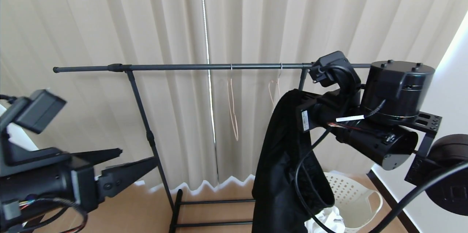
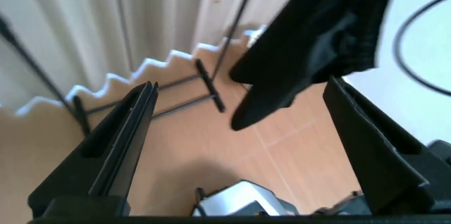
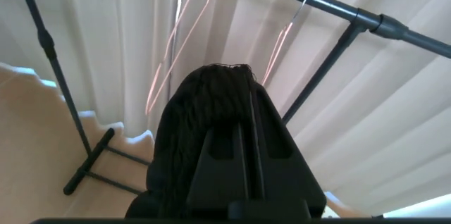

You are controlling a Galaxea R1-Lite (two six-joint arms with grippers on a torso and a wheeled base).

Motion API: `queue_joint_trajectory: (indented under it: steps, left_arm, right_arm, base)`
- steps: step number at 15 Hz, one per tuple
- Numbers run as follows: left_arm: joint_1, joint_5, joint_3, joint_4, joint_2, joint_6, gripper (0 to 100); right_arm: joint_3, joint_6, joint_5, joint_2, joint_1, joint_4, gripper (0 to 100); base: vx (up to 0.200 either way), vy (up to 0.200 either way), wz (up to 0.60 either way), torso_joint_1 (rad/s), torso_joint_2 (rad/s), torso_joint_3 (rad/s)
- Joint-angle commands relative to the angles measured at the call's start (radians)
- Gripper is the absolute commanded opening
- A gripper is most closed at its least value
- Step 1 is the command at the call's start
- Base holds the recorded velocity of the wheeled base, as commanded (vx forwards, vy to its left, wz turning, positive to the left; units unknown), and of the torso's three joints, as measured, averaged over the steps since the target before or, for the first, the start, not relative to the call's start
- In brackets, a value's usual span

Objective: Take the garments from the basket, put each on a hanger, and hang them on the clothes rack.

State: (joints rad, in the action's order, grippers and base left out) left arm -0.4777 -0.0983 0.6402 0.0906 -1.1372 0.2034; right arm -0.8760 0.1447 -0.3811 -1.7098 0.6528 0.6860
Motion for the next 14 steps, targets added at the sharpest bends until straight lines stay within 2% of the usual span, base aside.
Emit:
queue_joint_trajectory:
  steps: [1, 4, 5, 8, 10, 14]
  left_arm:
    - [-0.101, 0.003, 0.096, 0.021, -0.248, 0.028, 100]
    - [-0.116, 0.008, 0.076, 0.083, -0.322, 0.070, 100]
    - [-0.119, 0.025, 0.072, 0.135, -0.374, 0.080, 100]
    - [-0.151, 0.138, 0.078, 0.259, -0.473, 0.136, 100]
    - [-0.179, 0.206, 0.076, 0.305, -0.501, 0.140, 100]
    - [-0.223, 0.262, 0.075, 0.373, -0.544, 0.192, 100]
  right_arm:
    - [-0.014, -0.005, -0.021, -0.070, 0.018, 0.010, 0]
    - [-0.038, -0.005, -0.061, -0.091, 0.034, 0.098, 0]
    - [-0.052, -0.023, -0.076, -0.099, 0.057, 0.113, 0]
    - [-0.092, -0.108, -0.147, -0.111, 0.120, 0.121, 0]
    - [-0.132, -0.142, -0.185, -0.131, 0.154, 0.122, 0]
    - [-0.192, -0.198, -0.256, -0.191, 0.189, 0.124, 0]
  base:
    - [0.000, 0.000, 0.00, 0.000, 0.00, 0.000]
    - [0.000, 0.000, 0.00, 0.000, 0.00, 0.000]
    - [0.000, 0.000, 0.00, 0.000, 0.00, 0.000]
    - [0.000, 0.000, 0.00, 0.000, 0.00, 0.000]
    - [0.000, 0.000, 0.00, 0.000, 0.00, 0.000]
    - [0.000, 0.000, 0.00, 0.000, 0.00, 0.000]
